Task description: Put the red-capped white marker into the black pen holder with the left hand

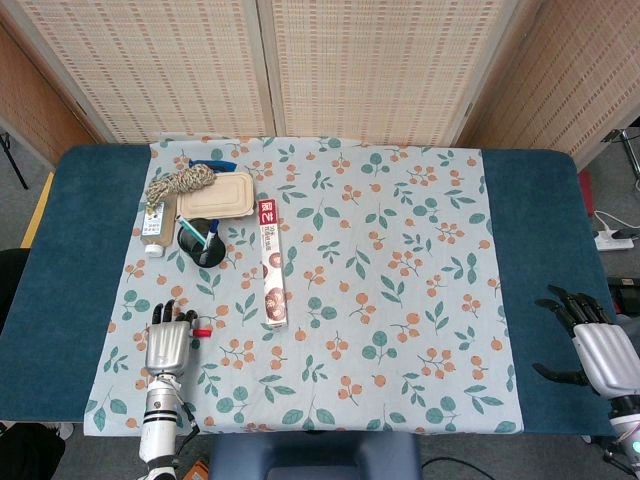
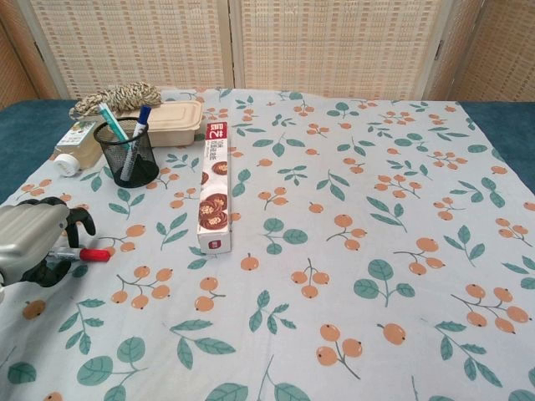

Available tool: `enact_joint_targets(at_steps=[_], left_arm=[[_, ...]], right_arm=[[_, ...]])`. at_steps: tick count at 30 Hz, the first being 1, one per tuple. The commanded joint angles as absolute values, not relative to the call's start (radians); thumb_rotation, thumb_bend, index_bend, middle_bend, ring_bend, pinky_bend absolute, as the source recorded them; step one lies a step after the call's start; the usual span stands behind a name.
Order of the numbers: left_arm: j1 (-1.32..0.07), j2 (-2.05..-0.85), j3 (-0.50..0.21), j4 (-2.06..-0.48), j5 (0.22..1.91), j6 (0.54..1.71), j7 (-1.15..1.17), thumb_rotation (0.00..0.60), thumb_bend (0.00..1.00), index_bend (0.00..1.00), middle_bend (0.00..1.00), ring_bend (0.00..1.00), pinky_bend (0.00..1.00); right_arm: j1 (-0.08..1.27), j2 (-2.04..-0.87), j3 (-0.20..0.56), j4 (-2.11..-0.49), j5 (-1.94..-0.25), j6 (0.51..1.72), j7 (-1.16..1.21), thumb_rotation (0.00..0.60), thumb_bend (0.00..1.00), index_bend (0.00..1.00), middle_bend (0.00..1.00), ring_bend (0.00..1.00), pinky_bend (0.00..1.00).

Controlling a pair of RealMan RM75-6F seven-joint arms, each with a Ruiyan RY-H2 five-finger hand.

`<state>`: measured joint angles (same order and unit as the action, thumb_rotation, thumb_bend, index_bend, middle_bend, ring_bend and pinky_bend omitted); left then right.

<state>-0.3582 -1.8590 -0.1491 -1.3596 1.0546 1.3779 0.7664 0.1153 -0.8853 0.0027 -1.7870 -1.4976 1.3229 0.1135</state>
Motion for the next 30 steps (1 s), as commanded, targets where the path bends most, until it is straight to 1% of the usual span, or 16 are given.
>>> enact_joint_targets(at_steps=[1,6,9,13,16,24,30], left_arm=[[-0.357,-1.864,-0.149,-1.349,1.049,1.371,0.763,0.600,0.39,0.37,0.43,0.10,0.11],[-0.357,-1.874,-0.143,-1.323,1.060,1.369,0.751,0.600,0.39,0.40,0.44,0.10,0.12],[-0.358,-1.878,-0.144,-1.315,1.072,1.375,0.745,0.600,0.39,0.42,0.46,0.12,0.12],[-0.358,-1.880,-0.143,-1.309,1.090,1.387,0.741,0.600,0.39,0.48,0.52,0.17,0.14],[-0.356,-1.881,-0.144,-1.304,1.091,1.389,0.743,0.600,0.39,0.50,0.56,0.20,0.14],[-0.349,-1.881,-0.144,-1.299,1.110,1.401,0.731,0.600,0.39,0.52,0.58,0.21,0.15],[-0.346,-1.844,-0.155,-1.353,1.161,1.449,0.717,0.600,0.39,0.52,0.58,0.22,0.16]], right_arm=[[0.116,-0.886,0.002,-1.788,-1.497,1.322,0.112,0.600,0.00,0.22,0.06,0.11,0.09],[0.118,-0.886,0.003,-1.790,-1.494,1.316,0.107,0.600,0.00,0.25,0.06,0.11,0.09],[0.120,-0.886,0.003,-1.790,-1.492,1.313,0.107,0.600,0.00,0.25,0.06,0.11,0.09],[0.121,-0.886,0.004,-1.790,-1.490,1.311,0.107,0.600,0.00,0.27,0.06,0.11,0.09],[0.120,-0.885,0.004,-1.791,-1.488,1.314,0.107,0.600,0.00,0.28,0.06,0.11,0.09],[0.123,-0.887,0.004,-1.793,-1.486,1.308,0.103,0.600,0.00,0.28,0.06,0.11,0.09],[0.123,-0.887,0.006,-1.793,-1.483,1.308,0.103,0.600,0.00,0.28,0.06,0.11,0.09]])
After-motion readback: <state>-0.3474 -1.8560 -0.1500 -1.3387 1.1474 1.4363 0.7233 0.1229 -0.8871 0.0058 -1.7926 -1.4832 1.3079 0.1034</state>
